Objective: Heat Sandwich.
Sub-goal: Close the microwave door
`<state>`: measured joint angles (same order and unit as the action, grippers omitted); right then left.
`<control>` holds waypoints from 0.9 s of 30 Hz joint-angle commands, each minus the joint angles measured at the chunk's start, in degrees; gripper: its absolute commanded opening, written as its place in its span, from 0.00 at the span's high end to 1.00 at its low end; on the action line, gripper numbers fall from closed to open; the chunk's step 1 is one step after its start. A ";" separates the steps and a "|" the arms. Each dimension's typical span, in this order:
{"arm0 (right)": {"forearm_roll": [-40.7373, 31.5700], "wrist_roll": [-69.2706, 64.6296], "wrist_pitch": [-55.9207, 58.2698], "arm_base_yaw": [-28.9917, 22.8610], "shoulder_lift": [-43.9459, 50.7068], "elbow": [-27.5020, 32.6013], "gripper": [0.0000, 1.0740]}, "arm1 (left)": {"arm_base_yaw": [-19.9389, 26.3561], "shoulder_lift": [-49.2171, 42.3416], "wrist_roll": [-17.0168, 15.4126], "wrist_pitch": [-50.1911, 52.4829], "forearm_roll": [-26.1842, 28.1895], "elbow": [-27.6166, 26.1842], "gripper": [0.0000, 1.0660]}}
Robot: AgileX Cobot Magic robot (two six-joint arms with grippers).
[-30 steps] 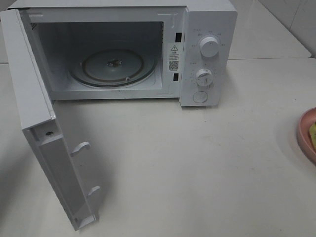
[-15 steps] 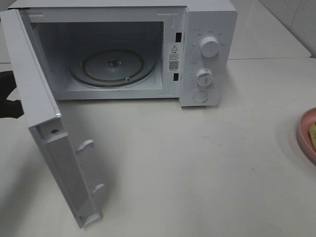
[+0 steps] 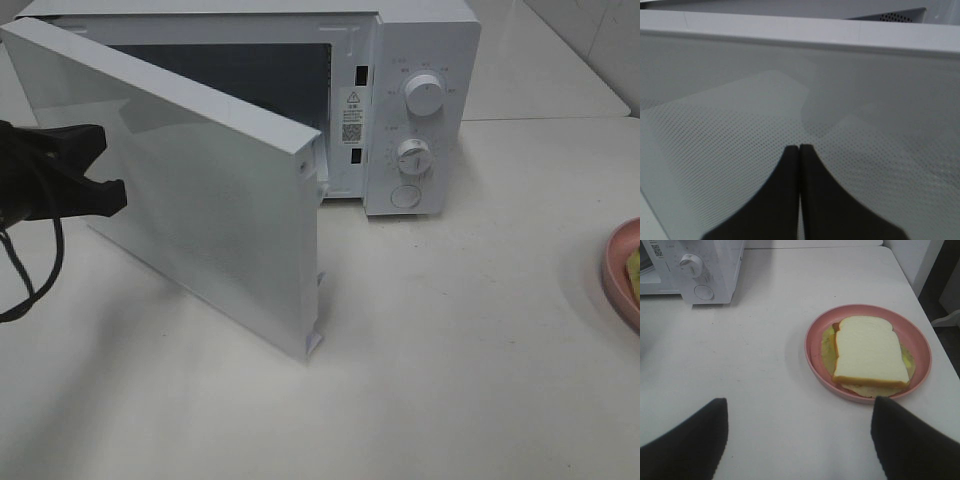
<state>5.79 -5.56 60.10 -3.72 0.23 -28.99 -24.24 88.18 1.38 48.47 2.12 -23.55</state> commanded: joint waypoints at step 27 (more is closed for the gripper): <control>-0.06 0.63 -0.63 0.46 1.49 0.06 0.30 | -15.93 18.51 11.80 0.34 19.88 -23.55 1.00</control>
<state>5.79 -5.50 60.10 -3.72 0.23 -28.99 -39.53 105.54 12.15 48.47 20.57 -44.75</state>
